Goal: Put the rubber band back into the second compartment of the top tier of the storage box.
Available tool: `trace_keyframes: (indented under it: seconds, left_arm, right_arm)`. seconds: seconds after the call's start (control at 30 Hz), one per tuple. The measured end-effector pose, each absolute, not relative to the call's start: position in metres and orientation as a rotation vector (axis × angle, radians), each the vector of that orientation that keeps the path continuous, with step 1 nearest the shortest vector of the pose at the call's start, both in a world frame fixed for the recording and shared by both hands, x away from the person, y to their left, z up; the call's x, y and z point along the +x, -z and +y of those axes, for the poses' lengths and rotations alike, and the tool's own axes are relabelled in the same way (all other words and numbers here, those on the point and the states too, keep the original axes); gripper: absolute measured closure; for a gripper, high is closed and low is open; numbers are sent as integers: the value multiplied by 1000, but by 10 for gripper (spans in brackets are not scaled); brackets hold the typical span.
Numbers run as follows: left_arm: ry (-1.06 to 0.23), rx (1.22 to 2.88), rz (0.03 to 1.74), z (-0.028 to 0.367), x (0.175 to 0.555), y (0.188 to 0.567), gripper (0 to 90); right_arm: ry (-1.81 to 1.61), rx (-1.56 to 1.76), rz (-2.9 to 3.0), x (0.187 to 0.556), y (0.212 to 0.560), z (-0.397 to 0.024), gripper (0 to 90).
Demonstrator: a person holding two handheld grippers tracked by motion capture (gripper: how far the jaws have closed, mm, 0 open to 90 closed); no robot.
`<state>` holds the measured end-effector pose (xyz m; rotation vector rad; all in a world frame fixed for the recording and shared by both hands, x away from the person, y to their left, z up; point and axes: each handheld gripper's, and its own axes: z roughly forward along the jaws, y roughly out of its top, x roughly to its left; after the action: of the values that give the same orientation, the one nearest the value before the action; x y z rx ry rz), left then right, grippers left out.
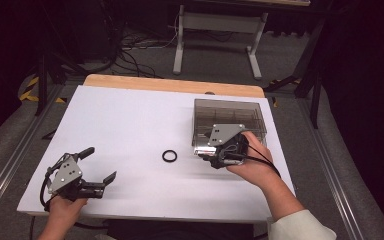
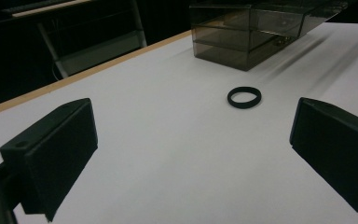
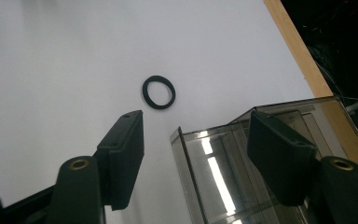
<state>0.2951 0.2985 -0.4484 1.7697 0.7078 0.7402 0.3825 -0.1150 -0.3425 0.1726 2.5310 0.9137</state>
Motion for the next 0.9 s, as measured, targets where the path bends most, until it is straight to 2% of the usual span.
trace_keyframes:
  seconds: [0.5, 0.9]
  left_arm:
    - [-762, 1778, 698, 299, 296, 448, 16]
    - [-736, 1771, 704, 299, 295, 448, 16]
  right_arm:
    - [-925, 137, 2540, 382, 344, -96, 373]
    - [-914, 154, 2570, 385, 359, -61, 384]
